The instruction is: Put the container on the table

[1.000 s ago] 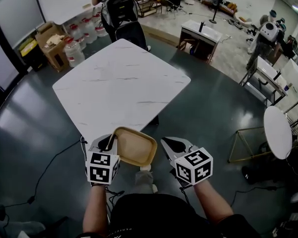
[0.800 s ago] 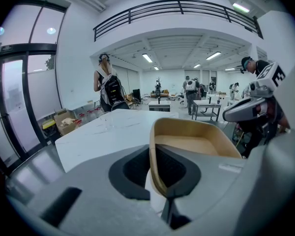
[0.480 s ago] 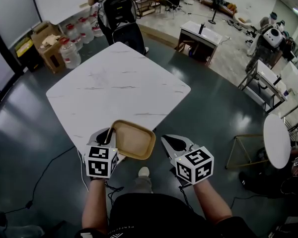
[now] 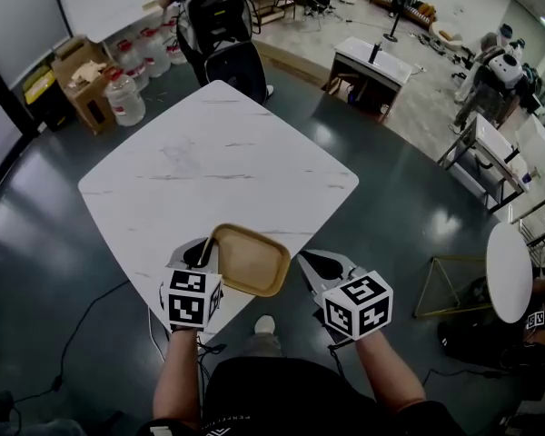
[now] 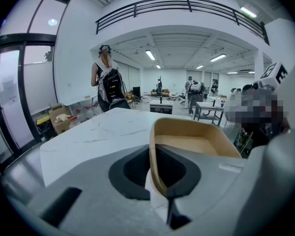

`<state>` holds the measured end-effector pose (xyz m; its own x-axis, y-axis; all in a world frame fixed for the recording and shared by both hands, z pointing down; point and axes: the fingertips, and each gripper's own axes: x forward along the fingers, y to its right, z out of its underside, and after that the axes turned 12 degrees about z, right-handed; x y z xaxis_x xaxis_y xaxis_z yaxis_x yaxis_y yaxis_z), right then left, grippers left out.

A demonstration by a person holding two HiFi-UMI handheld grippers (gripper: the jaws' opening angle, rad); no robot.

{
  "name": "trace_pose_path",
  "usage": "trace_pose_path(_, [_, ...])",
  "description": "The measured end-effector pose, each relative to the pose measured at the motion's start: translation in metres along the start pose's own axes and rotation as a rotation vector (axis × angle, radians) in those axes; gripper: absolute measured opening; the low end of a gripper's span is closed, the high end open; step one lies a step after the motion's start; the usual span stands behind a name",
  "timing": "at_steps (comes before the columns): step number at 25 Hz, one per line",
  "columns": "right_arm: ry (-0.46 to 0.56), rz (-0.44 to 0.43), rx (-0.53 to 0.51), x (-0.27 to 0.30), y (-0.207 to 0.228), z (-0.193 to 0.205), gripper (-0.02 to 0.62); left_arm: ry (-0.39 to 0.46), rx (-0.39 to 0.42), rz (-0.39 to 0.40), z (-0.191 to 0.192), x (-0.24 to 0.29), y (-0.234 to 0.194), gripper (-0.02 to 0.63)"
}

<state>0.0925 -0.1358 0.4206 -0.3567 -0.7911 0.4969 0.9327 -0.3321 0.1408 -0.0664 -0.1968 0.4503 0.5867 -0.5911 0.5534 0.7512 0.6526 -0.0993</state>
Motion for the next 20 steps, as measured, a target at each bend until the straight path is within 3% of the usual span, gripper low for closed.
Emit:
trace_pose_path(12, [-0.022,0.030,-0.011,0.062,0.013,-0.032,-0.002,0.030,-0.045,0.014,-0.027,0.046,-0.062,0.011])
trace_pose_path(20, [-0.022,-0.012,-0.063,0.105,0.025,-0.051,-0.002,0.035,-0.113,-0.019,-0.030,0.075,-0.090,0.011])
